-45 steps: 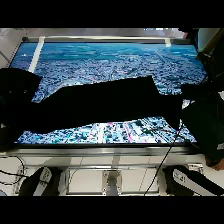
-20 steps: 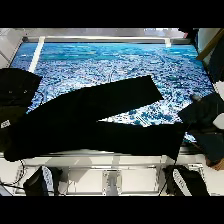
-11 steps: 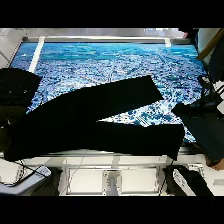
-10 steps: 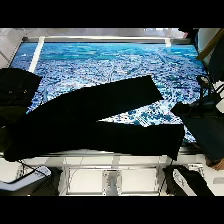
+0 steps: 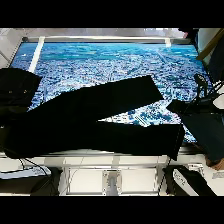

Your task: Fold the clothes and pants, and hang the long-sleeved shirts on hangers.

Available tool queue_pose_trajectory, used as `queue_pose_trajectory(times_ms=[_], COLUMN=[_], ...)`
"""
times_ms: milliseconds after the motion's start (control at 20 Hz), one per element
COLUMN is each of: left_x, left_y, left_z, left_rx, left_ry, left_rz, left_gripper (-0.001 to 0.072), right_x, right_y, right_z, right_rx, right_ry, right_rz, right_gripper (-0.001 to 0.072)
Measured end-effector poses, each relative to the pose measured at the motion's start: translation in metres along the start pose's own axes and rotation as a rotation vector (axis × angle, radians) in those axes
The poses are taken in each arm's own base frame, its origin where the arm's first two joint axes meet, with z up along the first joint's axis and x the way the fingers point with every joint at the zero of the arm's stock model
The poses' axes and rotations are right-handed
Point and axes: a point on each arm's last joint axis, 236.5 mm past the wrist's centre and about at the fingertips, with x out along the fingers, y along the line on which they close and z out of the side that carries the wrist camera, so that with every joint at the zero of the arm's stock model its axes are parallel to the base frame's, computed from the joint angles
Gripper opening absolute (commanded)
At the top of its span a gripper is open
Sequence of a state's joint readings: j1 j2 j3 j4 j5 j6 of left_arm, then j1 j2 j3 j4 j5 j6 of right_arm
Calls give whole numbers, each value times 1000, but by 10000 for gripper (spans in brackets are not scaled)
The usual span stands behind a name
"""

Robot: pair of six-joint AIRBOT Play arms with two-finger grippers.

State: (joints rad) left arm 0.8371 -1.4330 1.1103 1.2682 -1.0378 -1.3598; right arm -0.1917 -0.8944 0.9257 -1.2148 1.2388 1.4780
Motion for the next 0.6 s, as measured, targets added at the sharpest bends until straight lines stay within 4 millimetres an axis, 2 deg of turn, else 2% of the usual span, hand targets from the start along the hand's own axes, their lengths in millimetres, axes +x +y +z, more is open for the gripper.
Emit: queue_pose_trajectory(times_ms=[150, 300, 450, 600], left_x=[-28, -66, -88, -104], left_y=[-26, -78, -122, -147], left_z=[41, 84, 109, 133], left_rx=[21, 59, 91, 65], left_ry=[-124, -273, -381, -494], left_rz=[-72, -208, -297, -337], left_gripper=[10, 10, 10, 10], right_x=[-2, 0, 23, 60], right_y=[-5, -11, -27, -44], right_z=[11, 38, 57, 72], right_rx=[-7, 23, 104, 249], right_ry=[-40, -138, -142, -72], right_rz=[-24, -45, -46, 37], right_gripper=[448, 447, 448, 449])
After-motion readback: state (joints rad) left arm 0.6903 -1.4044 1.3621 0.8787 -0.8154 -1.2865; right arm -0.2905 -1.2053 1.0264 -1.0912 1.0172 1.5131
